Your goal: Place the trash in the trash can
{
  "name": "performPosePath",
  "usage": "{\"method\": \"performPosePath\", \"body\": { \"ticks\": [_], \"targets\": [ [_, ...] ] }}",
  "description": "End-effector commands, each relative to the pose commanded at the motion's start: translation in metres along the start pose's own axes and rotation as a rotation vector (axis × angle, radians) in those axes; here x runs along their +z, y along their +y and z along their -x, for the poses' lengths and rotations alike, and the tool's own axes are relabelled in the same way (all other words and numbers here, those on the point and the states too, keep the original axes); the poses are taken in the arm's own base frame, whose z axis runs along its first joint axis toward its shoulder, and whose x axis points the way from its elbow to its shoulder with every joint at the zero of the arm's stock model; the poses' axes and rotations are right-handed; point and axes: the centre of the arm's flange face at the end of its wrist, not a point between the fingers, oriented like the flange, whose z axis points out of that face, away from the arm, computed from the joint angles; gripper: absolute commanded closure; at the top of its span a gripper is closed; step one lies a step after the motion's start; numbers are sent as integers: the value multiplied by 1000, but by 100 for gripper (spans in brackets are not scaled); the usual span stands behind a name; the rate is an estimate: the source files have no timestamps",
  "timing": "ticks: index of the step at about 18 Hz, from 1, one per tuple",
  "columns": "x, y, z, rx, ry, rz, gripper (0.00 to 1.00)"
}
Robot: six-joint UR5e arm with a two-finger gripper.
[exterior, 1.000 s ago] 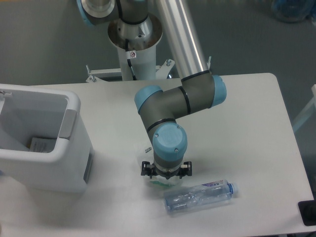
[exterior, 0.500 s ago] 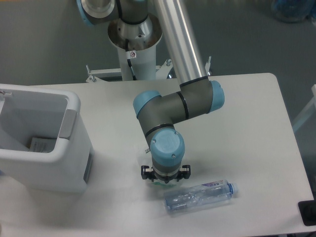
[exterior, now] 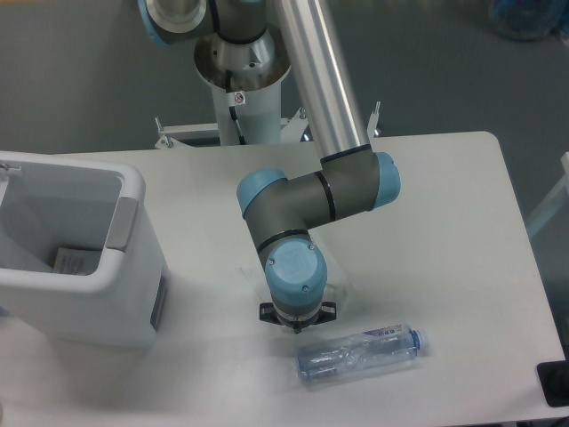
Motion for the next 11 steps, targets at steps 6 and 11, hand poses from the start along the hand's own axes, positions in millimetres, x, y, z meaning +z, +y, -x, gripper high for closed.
{"method": "performPosePath", "body": {
  "ticks": [6, 11],
  "targets": [
    [-21, 13, -1, -7, 18, -23, 100],
    [-27, 22, 0, 2, 19, -25, 100]
  ]
}}
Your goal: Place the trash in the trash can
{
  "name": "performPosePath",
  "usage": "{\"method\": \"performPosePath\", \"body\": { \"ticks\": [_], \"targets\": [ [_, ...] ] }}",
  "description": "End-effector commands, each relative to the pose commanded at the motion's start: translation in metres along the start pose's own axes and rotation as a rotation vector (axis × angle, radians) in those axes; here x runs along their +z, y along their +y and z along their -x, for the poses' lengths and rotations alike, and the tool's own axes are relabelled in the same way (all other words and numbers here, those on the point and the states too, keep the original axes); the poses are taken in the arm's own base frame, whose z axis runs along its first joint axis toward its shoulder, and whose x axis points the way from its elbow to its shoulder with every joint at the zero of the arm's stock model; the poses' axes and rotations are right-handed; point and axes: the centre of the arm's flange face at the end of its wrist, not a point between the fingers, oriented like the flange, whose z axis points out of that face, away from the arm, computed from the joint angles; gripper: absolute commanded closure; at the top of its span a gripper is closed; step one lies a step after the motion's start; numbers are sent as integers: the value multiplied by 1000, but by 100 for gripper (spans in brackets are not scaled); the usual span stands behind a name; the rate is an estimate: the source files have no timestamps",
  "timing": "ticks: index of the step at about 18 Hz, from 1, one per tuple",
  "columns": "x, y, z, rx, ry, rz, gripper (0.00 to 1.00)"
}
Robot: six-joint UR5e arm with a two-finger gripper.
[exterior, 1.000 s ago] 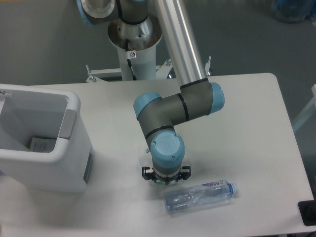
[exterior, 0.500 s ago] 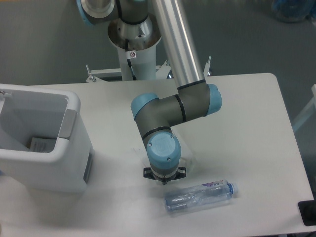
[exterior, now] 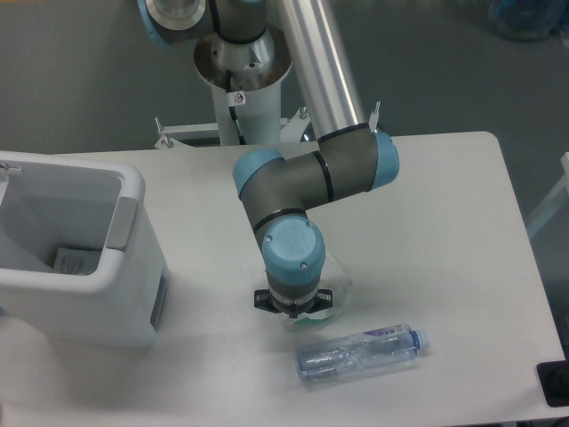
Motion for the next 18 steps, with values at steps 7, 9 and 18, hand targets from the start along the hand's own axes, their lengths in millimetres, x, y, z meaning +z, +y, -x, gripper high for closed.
{"method": "performPosePath", "body": {
  "ticks": [7, 9, 18],
  "targets": [
    [-9, -3, 3, 56, -9, -18, 79],
    [-3, -4, 2, 70, -8, -8, 60],
    [10, -23, 6, 147, -25, 1, 31]
  ]
}}
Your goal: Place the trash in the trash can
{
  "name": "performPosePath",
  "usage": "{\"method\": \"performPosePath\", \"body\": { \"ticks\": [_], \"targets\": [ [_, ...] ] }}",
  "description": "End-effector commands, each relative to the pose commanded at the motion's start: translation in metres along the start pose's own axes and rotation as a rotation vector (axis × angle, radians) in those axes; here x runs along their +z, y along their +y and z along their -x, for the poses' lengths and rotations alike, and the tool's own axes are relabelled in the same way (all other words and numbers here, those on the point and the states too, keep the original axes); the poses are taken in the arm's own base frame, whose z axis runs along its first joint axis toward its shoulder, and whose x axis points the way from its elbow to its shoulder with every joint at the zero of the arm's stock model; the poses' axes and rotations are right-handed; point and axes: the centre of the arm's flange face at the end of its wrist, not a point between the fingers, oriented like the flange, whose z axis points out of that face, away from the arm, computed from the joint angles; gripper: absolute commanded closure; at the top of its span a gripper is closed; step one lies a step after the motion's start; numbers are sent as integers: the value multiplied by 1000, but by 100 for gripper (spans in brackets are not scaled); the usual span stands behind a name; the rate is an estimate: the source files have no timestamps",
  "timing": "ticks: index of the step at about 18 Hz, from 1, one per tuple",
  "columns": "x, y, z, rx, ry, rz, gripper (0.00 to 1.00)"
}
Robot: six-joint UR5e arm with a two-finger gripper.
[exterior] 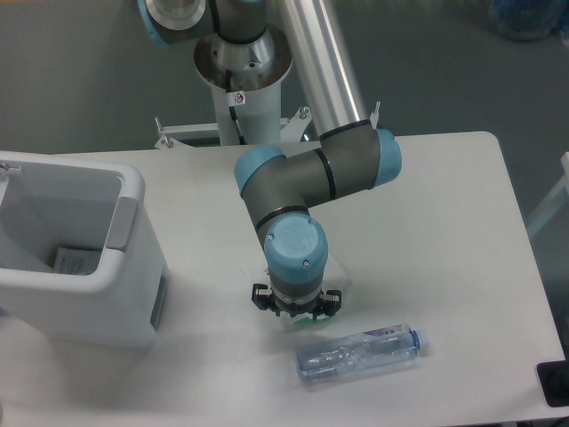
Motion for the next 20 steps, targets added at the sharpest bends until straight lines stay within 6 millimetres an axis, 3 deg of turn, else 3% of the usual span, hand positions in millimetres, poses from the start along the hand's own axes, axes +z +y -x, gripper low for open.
{"method": "performPosePath", "body": {
  "ticks": [6, 12, 15, 20],
  "targets": [
    [18, -9, 3, 21, -24, 29, 28],
    [32, -7, -15, 147, -54, 91, 27],
    [42, 5, -25, 216, -49, 134, 27],
    [42, 19, -29, 236, -55, 157, 30]
  ]
}}
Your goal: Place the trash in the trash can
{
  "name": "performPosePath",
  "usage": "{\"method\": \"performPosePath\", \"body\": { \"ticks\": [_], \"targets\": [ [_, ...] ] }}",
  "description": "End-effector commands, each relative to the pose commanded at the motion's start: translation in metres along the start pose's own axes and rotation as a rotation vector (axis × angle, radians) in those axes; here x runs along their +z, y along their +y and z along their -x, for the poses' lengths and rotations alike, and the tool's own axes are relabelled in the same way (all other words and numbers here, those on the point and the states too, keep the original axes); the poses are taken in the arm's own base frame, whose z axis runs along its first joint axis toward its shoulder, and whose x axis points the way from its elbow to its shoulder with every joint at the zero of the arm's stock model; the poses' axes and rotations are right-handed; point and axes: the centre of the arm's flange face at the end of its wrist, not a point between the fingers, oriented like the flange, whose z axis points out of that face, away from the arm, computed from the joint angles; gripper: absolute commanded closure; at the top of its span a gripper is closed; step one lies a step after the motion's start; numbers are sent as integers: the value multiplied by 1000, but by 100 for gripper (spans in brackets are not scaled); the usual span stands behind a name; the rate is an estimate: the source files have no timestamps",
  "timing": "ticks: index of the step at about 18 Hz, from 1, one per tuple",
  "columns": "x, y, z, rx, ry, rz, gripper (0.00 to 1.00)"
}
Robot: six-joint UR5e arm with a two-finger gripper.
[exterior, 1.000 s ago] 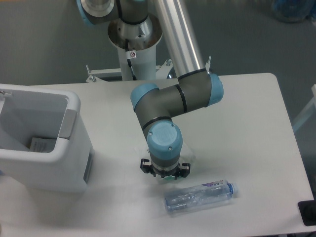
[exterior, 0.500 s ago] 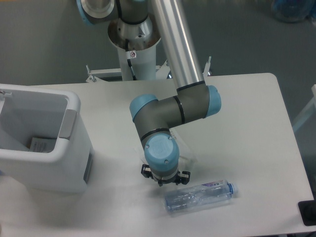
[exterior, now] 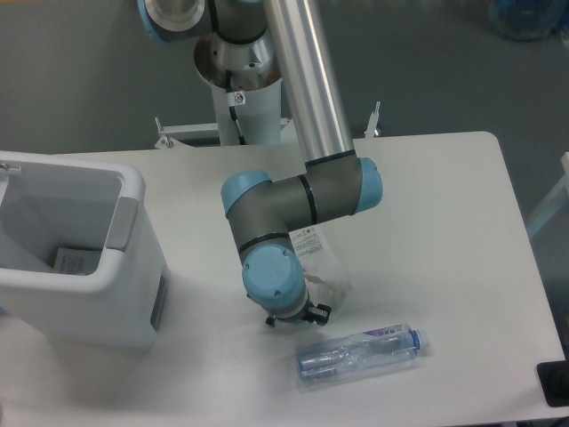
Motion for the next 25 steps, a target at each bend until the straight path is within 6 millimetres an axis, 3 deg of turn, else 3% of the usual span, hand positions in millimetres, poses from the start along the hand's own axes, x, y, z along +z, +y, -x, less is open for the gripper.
{"method": "performPosePath", "body": {
  "ticks": [5, 10, 13, 16, 19, 20, 22, 24, 25],
  "targets": [
    [-4, 6, -5, 0, 2, 0, 100],
    [-6, 4, -9, -16, 6, -10, 100],
    [-18, 7, -11, -23, 28, -48, 100],
    [-28, 21, -18, -24, 40, -65, 100],
    [-46, 38, -9, -55, 42, -99, 100],
    [-43, 42, -7, -61, 47, -94, 99],
    [-34, 53, 2, -80, 62, -83, 81],
    [-33, 64, 22, -111, 57, -88, 50],
    [-35, 68, 35, -128, 49, -94, 41]
  ]
}}
